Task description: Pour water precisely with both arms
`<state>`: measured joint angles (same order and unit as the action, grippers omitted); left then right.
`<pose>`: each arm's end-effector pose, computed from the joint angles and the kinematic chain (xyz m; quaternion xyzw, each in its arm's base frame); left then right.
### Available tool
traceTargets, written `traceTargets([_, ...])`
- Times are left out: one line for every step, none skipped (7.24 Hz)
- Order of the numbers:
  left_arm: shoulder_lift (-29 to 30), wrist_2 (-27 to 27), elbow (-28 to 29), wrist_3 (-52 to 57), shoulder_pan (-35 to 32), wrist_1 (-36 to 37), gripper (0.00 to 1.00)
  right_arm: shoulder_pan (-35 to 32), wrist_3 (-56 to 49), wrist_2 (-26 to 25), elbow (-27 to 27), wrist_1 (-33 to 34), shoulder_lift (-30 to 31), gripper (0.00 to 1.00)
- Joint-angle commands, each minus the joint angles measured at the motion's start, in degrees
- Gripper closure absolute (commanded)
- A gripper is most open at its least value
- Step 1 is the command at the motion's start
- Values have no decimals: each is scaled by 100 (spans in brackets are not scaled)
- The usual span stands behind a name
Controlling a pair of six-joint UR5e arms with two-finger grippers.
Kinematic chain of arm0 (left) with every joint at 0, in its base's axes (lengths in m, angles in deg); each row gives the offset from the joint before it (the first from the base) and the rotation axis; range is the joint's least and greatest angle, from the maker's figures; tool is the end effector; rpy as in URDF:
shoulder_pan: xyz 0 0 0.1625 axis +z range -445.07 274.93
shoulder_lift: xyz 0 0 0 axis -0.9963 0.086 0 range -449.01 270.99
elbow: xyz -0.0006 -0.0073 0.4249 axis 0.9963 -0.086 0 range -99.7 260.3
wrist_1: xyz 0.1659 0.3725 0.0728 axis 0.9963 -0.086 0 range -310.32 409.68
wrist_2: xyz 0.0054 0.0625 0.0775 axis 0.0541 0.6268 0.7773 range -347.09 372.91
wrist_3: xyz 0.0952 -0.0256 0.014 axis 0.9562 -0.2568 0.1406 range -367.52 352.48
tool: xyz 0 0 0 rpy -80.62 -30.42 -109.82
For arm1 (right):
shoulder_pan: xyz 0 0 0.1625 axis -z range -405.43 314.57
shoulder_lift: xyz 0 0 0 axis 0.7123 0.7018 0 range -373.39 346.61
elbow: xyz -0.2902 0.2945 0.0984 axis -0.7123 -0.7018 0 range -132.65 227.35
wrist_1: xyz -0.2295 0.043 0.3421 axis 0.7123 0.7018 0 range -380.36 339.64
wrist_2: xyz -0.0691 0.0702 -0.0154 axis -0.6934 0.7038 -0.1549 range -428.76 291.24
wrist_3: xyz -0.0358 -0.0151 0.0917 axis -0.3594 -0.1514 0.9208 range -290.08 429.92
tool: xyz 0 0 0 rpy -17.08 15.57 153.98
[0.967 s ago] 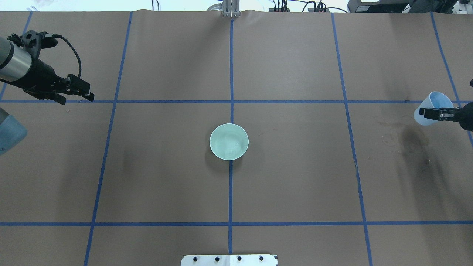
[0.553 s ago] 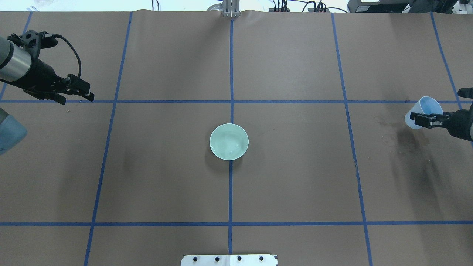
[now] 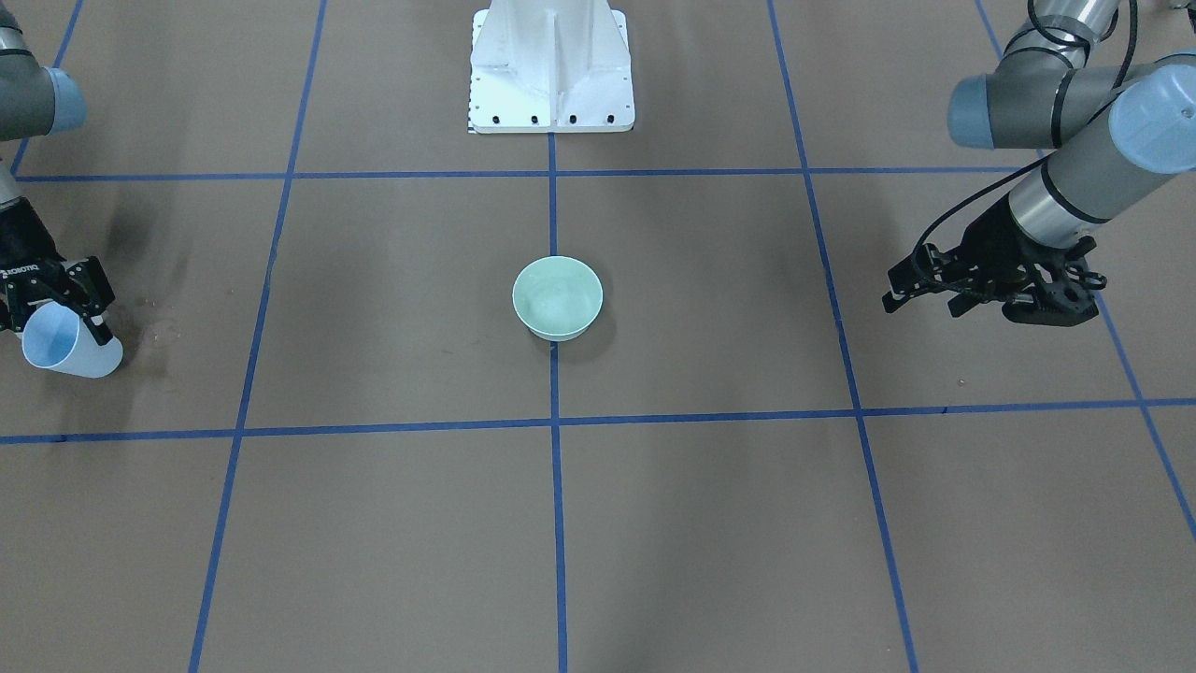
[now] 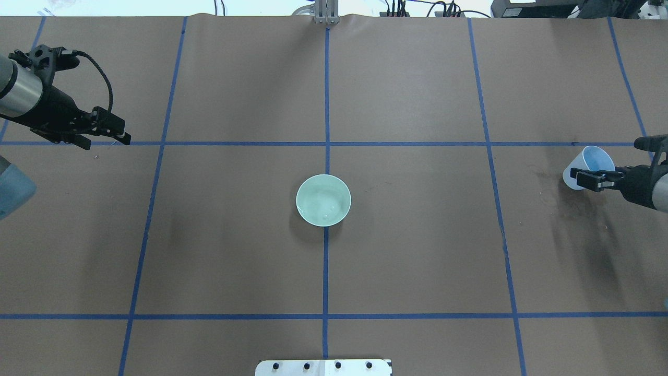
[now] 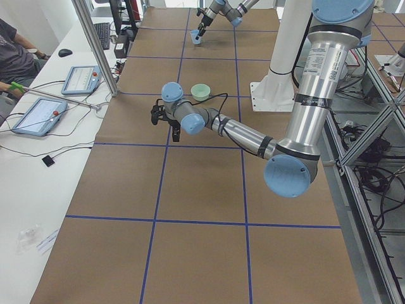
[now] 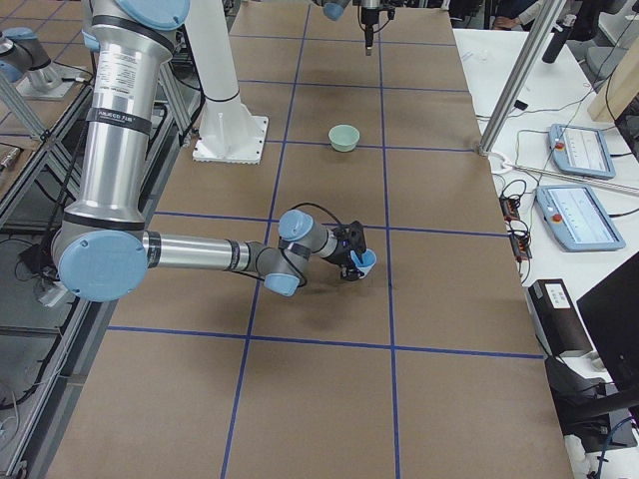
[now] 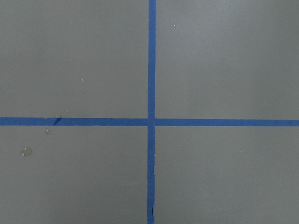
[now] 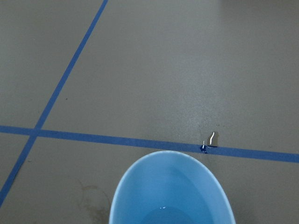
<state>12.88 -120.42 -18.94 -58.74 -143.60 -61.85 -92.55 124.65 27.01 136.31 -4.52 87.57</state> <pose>0.2452 -0.5250 0.4227 0.0265 0.4815 -0.0163 0.8759 -0.2070 -0.4041 0.6194 0.3072 -0.4164 0.0625 0.8534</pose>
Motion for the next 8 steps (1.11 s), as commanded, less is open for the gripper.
traceTargets([-29, -9, -16, 16, 0, 0, 1, 45, -50, -14, -45, -2, -5, 36])
traceTargets([-29, -17, -16, 16, 0, 0, 1, 45, -51, -5, -54, -11, -5, 29])
traceTargets([-37, -35, -42, 16, -9, 0, 1, 54, -51, -5, -55, -2, 3, 25])
traceTargets([-81, -35, -77, 16, -9, 0, 1, 54, -51, -14, -46, -11, -5, 16])
traceTargets([-90, -44, -86, 16, -9, 0, 1, 63, -51, -84, -54, -11, -5, 8])
traceTargets([-90, -44, -77, 16, 0, 0, 1, 106, -51, -84, -55, -11, -5, 2])
traceTargets([-90, -44, -69, 16, 0, 0, 1, 124, -51, -84, -55, -11, -5, 2])
traceTargets([-90, -44, -77, 16, 0, 9, 1, 124, -51, -93, -46, -11, -5, 1])
